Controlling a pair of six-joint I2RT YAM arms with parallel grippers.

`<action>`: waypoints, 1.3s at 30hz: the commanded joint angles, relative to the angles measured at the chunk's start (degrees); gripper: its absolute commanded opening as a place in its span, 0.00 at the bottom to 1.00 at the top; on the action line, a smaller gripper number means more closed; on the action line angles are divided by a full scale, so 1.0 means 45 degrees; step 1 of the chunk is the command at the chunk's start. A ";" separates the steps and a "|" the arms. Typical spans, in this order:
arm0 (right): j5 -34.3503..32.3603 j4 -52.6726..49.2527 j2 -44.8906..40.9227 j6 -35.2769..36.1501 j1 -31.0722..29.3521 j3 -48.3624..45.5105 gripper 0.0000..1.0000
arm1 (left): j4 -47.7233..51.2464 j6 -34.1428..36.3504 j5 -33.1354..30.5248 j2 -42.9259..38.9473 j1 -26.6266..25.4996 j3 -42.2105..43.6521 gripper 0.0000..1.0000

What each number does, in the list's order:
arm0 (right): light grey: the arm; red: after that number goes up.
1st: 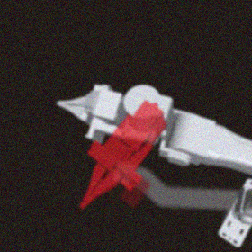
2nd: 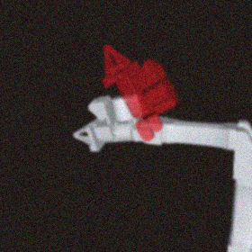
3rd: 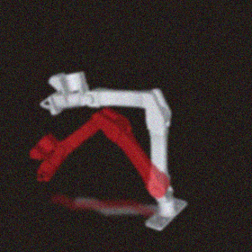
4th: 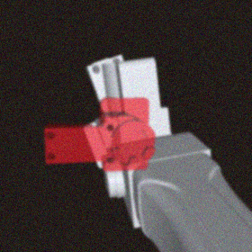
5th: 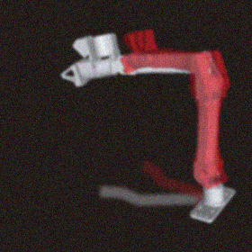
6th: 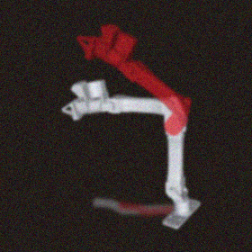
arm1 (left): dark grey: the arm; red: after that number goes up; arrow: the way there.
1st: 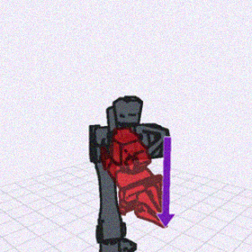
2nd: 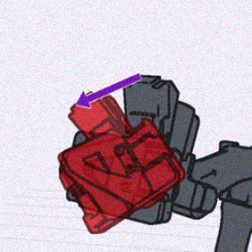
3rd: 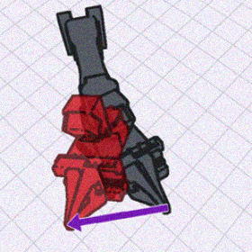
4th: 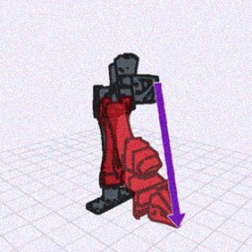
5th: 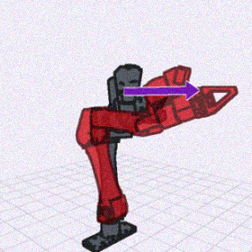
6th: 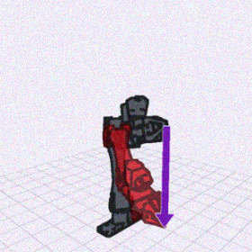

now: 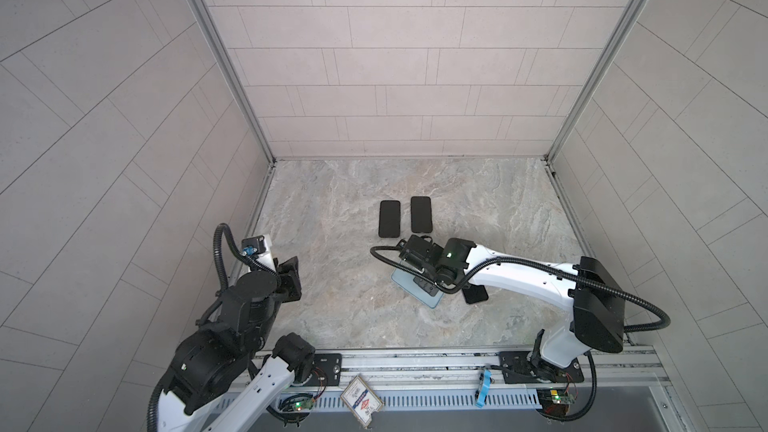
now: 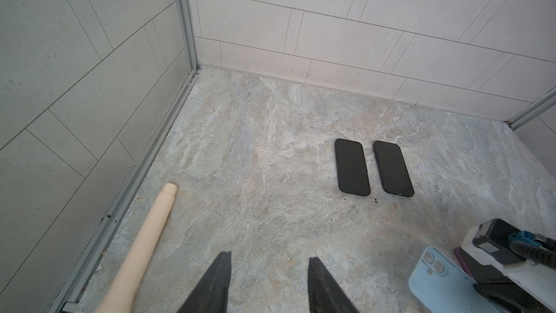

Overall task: Put the phone into the phone case
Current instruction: 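Grasp the light-blue case edge with the right gripper and set it nearer the robot, then grasp the purple-framed black phone with the right gripper while the left arm reaches forward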

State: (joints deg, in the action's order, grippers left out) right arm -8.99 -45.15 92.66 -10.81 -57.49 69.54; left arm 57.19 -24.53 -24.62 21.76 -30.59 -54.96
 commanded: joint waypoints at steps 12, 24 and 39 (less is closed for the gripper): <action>-0.0615 -0.0222 -0.1255 -0.0608 -0.0027 0.0250 0.75 | 0.0064 -0.0172 -0.0617 0.0023 0.0107 0.0055 0.47; -0.1112 0.5532 -0.6275 -0.8079 -0.1443 -0.4574 0.75 | 0.0413 -0.0630 -0.1376 0.0127 0.0154 0.0051 0.62; -0.1410 0.4079 -0.4880 -0.8314 -0.1659 -0.2476 0.79 | 0.0554 -0.0969 -0.1521 0.0614 0.0121 0.0138 1.00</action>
State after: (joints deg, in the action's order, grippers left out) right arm -15.53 -26.48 72.64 -45.56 -64.88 61.10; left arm 58.48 -27.59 -29.85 24.47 -30.28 -54.78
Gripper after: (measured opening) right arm 0.787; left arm 0.998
